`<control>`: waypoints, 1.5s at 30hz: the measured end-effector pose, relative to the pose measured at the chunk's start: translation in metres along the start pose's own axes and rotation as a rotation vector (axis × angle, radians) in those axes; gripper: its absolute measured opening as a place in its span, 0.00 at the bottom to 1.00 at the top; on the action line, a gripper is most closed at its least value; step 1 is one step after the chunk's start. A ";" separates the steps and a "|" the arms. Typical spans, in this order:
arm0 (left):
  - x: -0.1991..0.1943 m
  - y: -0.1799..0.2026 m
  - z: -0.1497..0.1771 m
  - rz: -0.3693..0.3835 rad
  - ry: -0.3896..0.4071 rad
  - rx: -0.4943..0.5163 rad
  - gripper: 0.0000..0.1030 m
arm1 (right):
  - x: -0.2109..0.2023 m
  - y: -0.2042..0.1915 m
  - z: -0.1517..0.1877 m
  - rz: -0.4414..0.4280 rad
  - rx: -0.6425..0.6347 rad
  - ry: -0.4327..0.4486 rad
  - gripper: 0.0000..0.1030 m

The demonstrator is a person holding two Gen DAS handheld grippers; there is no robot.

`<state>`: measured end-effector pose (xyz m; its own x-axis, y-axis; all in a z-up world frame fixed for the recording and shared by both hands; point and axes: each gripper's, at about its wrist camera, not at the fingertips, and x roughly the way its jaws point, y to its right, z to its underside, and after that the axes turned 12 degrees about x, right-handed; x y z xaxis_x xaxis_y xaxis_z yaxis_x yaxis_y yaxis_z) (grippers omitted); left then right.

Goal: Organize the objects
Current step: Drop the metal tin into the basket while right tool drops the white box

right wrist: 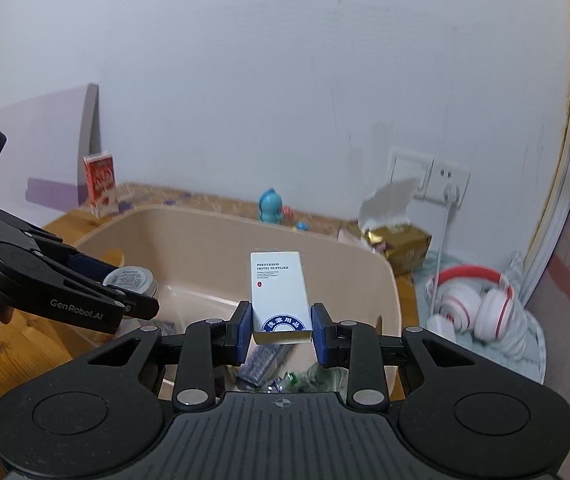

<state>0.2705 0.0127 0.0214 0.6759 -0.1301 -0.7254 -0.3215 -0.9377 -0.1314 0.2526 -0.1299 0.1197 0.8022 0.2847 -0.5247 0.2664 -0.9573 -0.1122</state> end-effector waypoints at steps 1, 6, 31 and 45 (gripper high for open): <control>0.003 0.001 0.000 0.004 -0.013 0.007 0.54 | 0.006 0.001 0.000 0.001 0.003 -0.022 0.29; 0.018 0.003 -0.001 0.023 -0.087 0.016 0.54 | 0.033 0.007 0.000 0.027 0.015 -0.120 0.30; -0.038 0.011 -0.002 -0.025 0.046 -0.002 0.82 | -0.006 0.014 0.001 0.057 0.137 -0.046 0.95; -0.097 0.011 0.020 -0.053 0.088 -0.021 0.83 | -0.055 0.004 0.010 0.039 0.200 -0.010 1.00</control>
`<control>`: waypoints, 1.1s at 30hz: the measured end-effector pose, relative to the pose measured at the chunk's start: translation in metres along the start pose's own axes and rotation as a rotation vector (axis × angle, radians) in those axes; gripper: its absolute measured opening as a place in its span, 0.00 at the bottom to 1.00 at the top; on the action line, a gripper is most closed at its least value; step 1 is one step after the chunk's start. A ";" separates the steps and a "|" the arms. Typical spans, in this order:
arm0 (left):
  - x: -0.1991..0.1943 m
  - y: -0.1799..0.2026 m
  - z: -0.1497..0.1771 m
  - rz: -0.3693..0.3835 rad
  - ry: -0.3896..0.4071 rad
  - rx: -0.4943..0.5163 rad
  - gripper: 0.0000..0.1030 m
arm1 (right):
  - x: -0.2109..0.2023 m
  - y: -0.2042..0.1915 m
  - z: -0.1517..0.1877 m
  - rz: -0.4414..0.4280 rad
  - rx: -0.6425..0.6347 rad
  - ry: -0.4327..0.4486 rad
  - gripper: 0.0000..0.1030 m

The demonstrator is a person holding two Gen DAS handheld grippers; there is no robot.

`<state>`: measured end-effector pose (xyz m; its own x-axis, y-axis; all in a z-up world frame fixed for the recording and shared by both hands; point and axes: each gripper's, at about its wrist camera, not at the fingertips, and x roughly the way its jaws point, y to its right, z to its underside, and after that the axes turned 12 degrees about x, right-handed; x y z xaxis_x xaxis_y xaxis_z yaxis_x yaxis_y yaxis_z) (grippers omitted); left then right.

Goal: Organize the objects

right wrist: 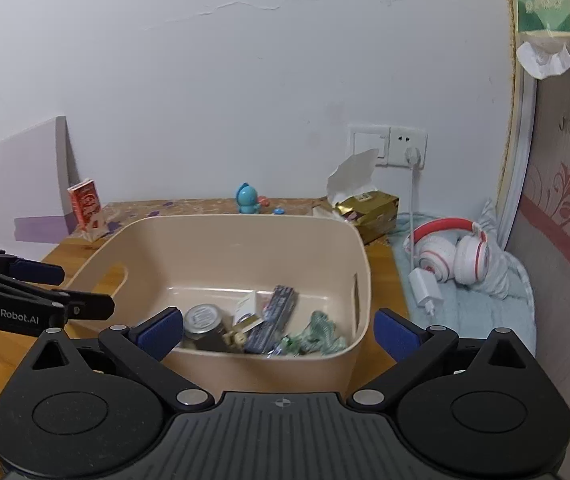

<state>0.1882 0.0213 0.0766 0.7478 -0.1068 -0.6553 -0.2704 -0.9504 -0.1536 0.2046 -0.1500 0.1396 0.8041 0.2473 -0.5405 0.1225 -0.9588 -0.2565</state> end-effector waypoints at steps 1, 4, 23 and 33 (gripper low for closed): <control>-0.004 0.000 0.002 -0.004 0.004 0.000 0.84 | -0.003 -0.001 0.001 -0.003 0.007 -0.002 1.00; -0.017 0.002 0.010 -0.027 0.015 -0.001 0.84 | -0.012 -0.003 0.006 -0.005 0.022 0.001 1.00; -0.091 0.007 0.064 -0.088 0.073 -0.046 0.84 | -0.068 -0.026 0.048 0.035 -0.004 0.018 1.00; -0.118 0.012 0.086 -0.096 0.083 -0.062 0.84 | -0.090 -0.037 0.067 0.029 -0.021 0.003 1.00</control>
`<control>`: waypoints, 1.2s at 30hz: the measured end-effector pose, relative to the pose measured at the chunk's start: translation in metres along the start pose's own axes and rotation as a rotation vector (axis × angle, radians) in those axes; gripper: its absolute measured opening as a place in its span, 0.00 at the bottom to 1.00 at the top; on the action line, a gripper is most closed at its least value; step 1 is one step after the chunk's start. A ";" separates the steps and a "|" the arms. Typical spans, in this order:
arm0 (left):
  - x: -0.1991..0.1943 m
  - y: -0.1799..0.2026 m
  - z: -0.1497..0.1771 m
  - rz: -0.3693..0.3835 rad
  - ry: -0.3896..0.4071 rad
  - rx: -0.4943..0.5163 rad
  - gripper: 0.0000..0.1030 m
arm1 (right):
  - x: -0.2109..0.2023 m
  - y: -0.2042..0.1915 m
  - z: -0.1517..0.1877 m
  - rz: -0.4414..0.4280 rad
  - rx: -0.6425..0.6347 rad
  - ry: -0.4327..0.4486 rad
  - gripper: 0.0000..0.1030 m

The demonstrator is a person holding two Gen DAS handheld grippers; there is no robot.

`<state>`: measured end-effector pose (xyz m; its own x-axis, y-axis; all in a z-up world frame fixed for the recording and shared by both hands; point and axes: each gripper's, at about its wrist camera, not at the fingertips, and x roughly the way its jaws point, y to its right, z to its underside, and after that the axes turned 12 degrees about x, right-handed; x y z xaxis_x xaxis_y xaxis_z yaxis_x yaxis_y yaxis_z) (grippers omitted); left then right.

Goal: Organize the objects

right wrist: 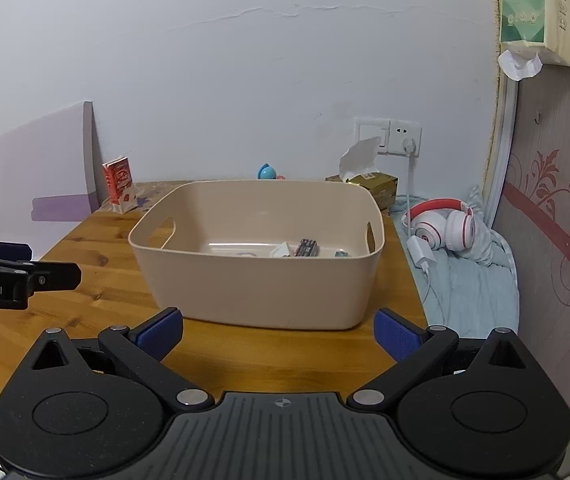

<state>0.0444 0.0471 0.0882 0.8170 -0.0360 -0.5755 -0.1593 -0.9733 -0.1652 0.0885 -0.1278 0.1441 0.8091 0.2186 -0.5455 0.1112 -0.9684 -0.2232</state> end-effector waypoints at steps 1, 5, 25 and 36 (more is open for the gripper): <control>-0.003 0.000 0.002 -0.003 0.002 -0.003 0.84 | -0.002 -0.001 0.002 -0.002 0.000 -0.001 1.00; -0.011 0.002 0.010 0.000 0.003 -0.002 0.84 | -0.011 -0.005 0.009 -0.008 -0.002 -0.006 1.00; -0.038 0.003 0.043 -0.002 -0.063 0.001 0.88 | -0.034 -0.016 0.037 -0.025 0.005 -0.049 1.00; -0.050 0.001 0.046 0.002 -0.055 -0.006 0.88 | -0.037 -0.013 0.040 -0.016 0.015 -0.061 1.00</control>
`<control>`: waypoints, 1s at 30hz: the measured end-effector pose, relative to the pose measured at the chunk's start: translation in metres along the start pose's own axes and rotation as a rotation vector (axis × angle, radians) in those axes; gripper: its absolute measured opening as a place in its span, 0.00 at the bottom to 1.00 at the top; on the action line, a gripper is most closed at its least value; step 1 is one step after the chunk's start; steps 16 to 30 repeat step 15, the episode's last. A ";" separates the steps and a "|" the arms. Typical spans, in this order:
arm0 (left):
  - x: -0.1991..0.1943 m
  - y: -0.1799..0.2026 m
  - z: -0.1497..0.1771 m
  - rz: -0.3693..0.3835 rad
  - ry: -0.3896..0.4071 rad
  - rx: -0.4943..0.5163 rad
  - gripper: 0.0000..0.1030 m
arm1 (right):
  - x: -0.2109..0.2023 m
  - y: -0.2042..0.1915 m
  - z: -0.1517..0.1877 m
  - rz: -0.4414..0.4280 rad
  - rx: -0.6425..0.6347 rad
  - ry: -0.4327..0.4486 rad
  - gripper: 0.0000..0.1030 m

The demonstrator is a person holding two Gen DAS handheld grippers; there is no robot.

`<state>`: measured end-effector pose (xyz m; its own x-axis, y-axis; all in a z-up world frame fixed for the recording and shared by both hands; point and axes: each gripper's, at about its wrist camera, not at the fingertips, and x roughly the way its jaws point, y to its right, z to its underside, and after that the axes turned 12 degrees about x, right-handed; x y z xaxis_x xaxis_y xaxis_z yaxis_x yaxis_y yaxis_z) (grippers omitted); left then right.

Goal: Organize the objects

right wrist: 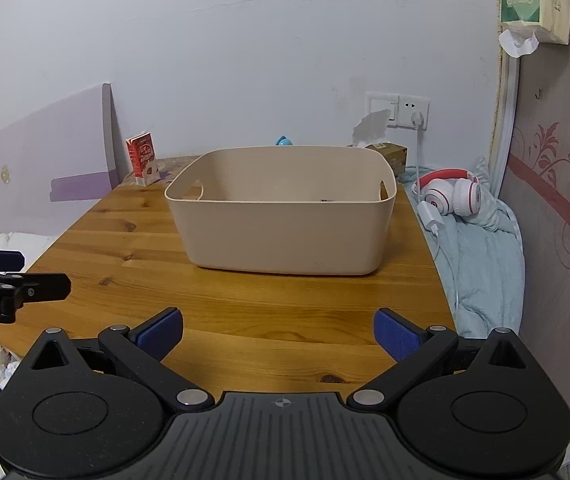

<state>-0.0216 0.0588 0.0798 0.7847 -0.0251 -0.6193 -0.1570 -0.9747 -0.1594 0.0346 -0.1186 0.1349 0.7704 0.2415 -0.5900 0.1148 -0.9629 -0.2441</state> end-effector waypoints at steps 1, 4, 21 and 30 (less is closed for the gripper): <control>-0.001 0.000 -0.001 0.001 0.004 0.000 0.88 | 0.000 0.000 0.000 0.000 0.000 0.001 1.00; -0.002 0.000 -0.003 0.005 0.010 0.003 0.88 | 0.000 0.000 -0.002 0.001 0.000 0.004 1.00; 0.014 -0.008 -0.004 -0.008 0.005 -0.035 0.91 | 0.011 0.002 -0.006 0.010 0.004 -0.012 1.00; 0.014 -0.008 -0.004 -0.008 0.005 -0.035 0.91 | 0.011 0.002 -0.006 0.010 0.004 -0.012 1.00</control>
